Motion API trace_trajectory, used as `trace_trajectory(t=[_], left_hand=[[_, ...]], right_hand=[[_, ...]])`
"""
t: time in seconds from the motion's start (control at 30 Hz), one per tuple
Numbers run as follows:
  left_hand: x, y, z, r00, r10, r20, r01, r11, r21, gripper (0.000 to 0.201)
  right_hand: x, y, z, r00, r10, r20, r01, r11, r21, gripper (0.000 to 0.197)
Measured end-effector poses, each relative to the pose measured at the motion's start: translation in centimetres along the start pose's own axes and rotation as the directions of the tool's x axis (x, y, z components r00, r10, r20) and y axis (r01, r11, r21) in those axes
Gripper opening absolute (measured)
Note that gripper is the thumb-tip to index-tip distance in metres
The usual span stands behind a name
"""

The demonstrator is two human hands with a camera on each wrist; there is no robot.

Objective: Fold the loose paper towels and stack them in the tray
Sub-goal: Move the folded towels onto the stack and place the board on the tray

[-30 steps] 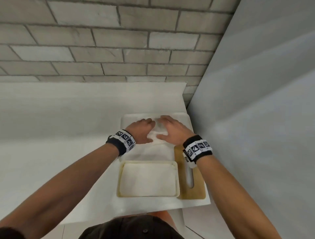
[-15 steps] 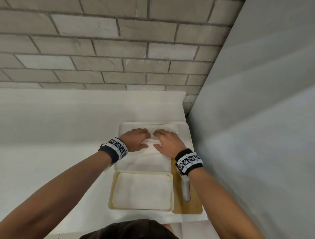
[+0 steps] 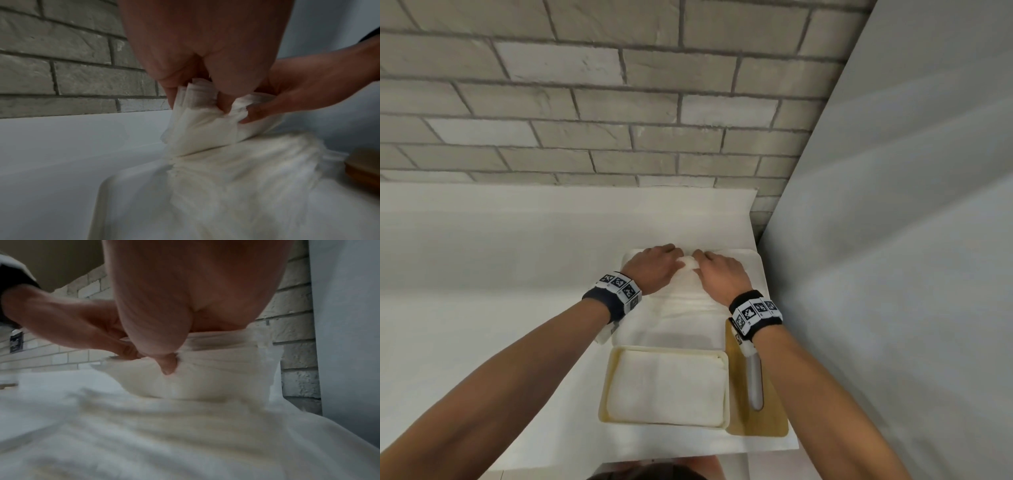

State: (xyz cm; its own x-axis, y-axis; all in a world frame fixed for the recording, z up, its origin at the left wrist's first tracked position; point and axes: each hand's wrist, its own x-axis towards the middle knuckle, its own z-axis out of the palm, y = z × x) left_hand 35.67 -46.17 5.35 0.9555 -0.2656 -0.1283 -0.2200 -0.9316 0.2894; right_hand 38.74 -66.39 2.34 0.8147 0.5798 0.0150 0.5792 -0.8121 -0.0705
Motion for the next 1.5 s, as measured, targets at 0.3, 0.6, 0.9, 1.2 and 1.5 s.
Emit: trace_trajectory(t=[0.3,0.6,0.9,1.2,1.5], left_hand=[[-5.5,1.3,-6.8,0.968,-0.023,-0.249,-0.086,0.905,-0.417,0.084],[-14.6,0.3,-6.4,0.978,-0.019,-0.206,-0.107,0.806,-0.583,0.031],[-21.1,-1.0,2.5,1.0,0.022,0.017,-0.006,0.777,-0.63,0.022],[-20.1,0.0,4.3,0.997,-0.049,0.062,0.071,0.89,-0.45,0.036],[-21.6,-0.5,2.5,0.997,-0.049,-0.06,0.036,0.977,-0.208,0.057]], right_hand=[[-1.9,-1.0,-12.5,0.996,-0.041,-0.074,0.042,0.999,0.016,0.037],[-12.4,-5.9,-15.2,0.986,0.089,0.144,-0.143,0.892,0.429,0.065],[-20.9,-10.2,-3.9,0.914,0.377,0.149,-0.335,0.496,0.801,0.074],[-20.9,-11.8,-2.0,0.831,0.526,0.181,-0.5,0.565,0.656,0.059],[-21.1,-12.2,-4.2,0.825,0.565,-0.012,-0.494,0.731,0.471,0.055]])
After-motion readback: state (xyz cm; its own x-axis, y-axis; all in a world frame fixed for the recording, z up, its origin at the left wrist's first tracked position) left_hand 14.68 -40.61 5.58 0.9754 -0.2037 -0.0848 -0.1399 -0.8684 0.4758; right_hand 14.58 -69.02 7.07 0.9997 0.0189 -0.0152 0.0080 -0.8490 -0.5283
